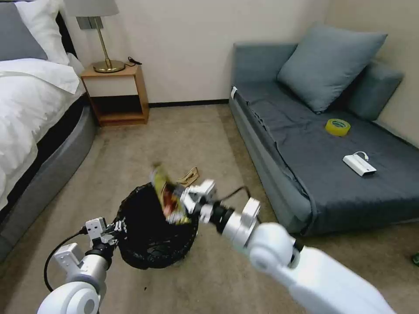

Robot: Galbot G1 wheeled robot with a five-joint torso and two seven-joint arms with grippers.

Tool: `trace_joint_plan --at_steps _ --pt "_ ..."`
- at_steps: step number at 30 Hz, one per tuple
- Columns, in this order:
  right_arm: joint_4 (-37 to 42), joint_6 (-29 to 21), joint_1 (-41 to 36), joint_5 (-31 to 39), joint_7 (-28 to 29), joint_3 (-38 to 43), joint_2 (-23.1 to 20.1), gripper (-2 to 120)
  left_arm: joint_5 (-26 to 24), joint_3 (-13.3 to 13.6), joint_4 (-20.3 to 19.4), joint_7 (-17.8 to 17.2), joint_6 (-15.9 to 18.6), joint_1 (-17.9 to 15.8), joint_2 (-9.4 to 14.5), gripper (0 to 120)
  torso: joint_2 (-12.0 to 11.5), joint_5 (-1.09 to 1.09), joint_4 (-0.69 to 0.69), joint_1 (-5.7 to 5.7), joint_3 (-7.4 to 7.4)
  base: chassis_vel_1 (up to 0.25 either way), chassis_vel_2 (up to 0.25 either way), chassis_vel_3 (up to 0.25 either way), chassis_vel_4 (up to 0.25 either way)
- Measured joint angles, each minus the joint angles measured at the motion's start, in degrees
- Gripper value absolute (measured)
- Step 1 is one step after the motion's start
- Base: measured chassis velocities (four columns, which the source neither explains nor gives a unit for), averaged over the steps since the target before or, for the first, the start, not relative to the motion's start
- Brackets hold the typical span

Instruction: Pick up the trash bin, then pick up the garbage on the floor and place it into the trash bin.

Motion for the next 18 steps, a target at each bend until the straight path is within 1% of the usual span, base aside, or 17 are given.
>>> trace_joint_plan --at_steps 2,5,8,9,10,11,13,14,15,18 --pt "-2.00 0.55 -1.04 -1.95 -0.36 -1.05 0.97 0 0.02 -0.23 -1.11 0.16 -0.07 1.34 -0.37 5 0.00 0.00 0.00 0.00 0.00 0.000 0.000 0.000 0.000" --pt "-3.22 0.73 -1.12 -2.64 -0.47 -1.59 1.70 0 0.04 -0.48 -1.75 0.33 -0.22 2.13 -0.49 5 0.00 -0.01 0.00 0.00 0.00 0.000 0.000 0.000 0.000" --pt "-5.13 0.79 -0.75 -3.88 -0.57 -2.45 3.03 2 0.02 -1.11 -3.05 0.79 -0.76 3.93 -0.60 5 0.00 0.00 0.02 0.00 0.00 0.000 0.000 0.000 0.000" --pt "-5.33 0.73 -0.65 -4.16 -0.57 -2.55 3.22 6 0.01 -1.26 -3.21 0.92 -0.92 4.21 -0.58 5 0.00 -0.01 0.01 0.00 0.00 0.000 0.000 0.000 0.000" --pt "-5.33 0.73 -0.65 -4.16 -0.57 -2.55 3.22 6 0.01 -1.26 -3.21 0.92 -0.92 4.21 -0.58 5 0.00 -0.01 0.01 0.00 0.00 0.000 0.000 0.000 0.000" --pt "-5.34 0.54 -0.64 -4.36 -0.51 -2.55 3.34 13 0.00 -1.43 -3.34 1.01 -1.12 4.44 -0.51 5 0.00 -0.01 0.01 0.00 0.00 0.000 0.000 0.000 0.000" --pt "-5.14 0.26 -0.82 -4.67 -0.43 -2.41 3.21 19 -0.02 -1.55 -3.49 1.12 -1.29 4.55 -0.47 5 0.00 -0.01 0.01 0.00 0.00 0.000 0.000 0.000 0.000" --pt "-4.82 0.13 -0.93 -4.75 -0.40 -2.24 2.91 25 -0.03 -1.55 -3.58 1.16 -1.33 4.54 -0.46 5 0.00 0.00 0.01 0.00 0.00 0.000 0.000 0.000 0.000" --pt "-4.82 0.13 -0.93 -4.75 -0.40 -2.24 2.91 25 -0.03 -1.55 -3.58 1.16 -1.33 4.54 -0.46 5 0.00 0.00 0.01 0.00 0.00 0.000 0.000 0.000 0.000" --pt "-3.56 -0.28 -1.13 -4.74 -0.35 -1.52 1.15 39 -0.08 -1.34 -3.65 1.19 -1.46 3.85 -0.56 5 0.00 -0.01 0.00 0.00 0.00 0.000 0.000 0.000 0.000"
